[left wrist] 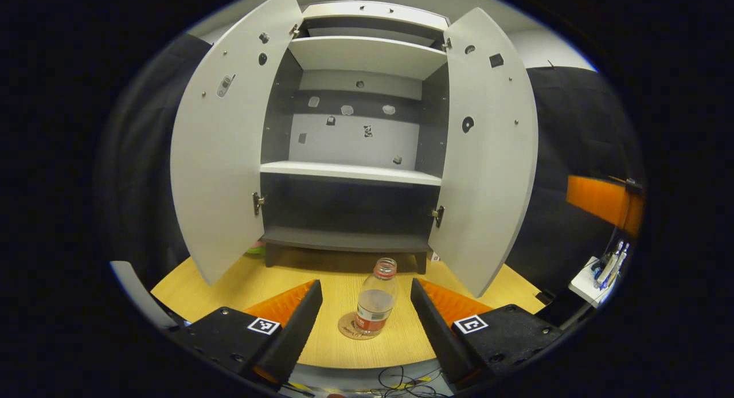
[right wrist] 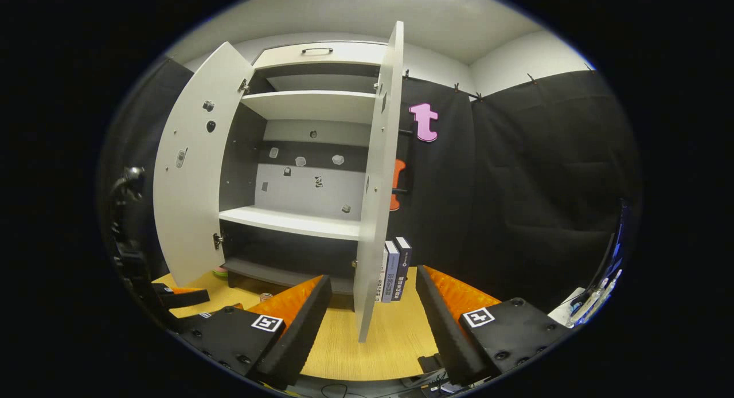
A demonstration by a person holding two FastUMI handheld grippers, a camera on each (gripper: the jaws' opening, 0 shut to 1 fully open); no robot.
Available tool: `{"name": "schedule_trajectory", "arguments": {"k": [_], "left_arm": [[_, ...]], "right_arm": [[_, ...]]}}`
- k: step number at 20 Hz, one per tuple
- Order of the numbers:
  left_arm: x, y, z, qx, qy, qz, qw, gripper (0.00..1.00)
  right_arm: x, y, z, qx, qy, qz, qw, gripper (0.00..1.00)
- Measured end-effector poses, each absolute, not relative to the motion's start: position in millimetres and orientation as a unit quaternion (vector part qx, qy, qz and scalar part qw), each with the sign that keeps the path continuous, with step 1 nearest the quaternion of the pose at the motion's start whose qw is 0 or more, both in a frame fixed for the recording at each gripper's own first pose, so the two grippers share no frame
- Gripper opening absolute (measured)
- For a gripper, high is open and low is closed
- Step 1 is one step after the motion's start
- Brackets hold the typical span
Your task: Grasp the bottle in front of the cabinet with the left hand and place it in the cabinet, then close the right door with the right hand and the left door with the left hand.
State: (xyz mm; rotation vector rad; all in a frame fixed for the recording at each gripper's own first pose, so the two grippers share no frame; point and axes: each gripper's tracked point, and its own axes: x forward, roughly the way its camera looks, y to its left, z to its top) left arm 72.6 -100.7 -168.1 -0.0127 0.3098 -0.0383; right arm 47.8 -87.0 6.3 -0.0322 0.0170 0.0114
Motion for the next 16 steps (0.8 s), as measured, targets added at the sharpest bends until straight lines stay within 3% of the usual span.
{"name": "schedule_trajectory", "arguments": {"k": [3, 4, 16], "left_arm": [[81.2, -107.7, -206.9, -0.009, 0.183, -0.021, 0.983, 0.95], [84.1, -107.9, -221.1, -0.009, 0.197, -0.019, 0.98, 0.95], [112.7, -113.2, -337.1, -0.013, 0.278, 0.0, 0.96, 0.96]], "right_arm": [[49.9, -99.3, 3.4, -0.004, 0.012, 0.005, 1.0, 0.9], [50.4, -103.3, 3.2, -0.001, 0.012, 0.005, 1.0, 0.98], [47.0, -157.2, -21.4, 0.001, 0.048, -0.029, 0.998, 0.98]]}}
